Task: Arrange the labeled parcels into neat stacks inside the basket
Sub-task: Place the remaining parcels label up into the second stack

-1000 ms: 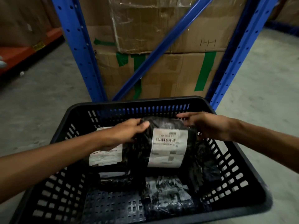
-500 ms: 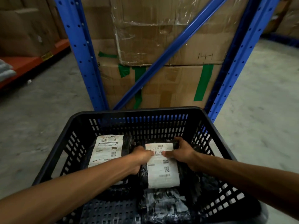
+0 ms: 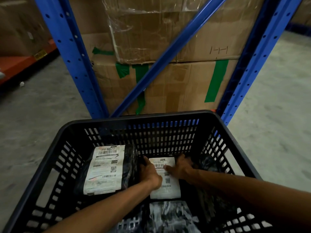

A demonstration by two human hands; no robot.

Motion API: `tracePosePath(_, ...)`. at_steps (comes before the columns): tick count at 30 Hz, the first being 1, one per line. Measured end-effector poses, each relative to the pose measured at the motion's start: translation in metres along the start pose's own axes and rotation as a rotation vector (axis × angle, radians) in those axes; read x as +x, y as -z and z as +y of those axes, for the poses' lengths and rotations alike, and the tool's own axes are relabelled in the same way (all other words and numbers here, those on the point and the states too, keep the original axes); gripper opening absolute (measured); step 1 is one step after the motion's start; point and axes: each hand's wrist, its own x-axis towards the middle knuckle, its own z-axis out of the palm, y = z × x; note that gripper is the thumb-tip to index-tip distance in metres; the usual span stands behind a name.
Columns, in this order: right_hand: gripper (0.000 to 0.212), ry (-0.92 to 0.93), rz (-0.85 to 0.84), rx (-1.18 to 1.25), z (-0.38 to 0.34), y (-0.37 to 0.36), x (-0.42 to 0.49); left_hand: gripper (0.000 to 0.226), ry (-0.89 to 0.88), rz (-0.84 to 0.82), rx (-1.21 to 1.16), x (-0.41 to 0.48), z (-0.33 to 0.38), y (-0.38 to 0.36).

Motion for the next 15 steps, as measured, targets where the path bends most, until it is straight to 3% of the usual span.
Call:
tracePosePath(2, 0.099, -0.027, 0.001, -0.186, -0.009, 0.008, 0.003, 0.095, -0.004, -0.044, 0.065, 0.001, 0.002, 0.003)
tracePosePath(6, 0.092, 0.068, -0.046, -0.247, -0.024, 0.022, -0.006, 0.084, -0.125, -0.137, 0.151, -0.012, 0.004, 0.019)
tracePosePath(9, 0.084, 0.360, -0.046, -0.567, -0.024, 0.041, -0.042, 0.089, -0.406, -0.233, 0.383, -0.044, -0.015, 0.034)
tracePosePath(12, 0.079, 0.718, -0.114, -0.951, -0.014, 0.064, -0.093, 0.087, -0.798, -0.236, 0.755, -0.078, -0.056, 0.046)
tracePosePath(15, 0.066, 0.838, -0.267, -1.178, 0.007, 0.069, -0.139, 0.080, -0.943, -0.278, 0.985, -0.102, -0.090, 0.042)
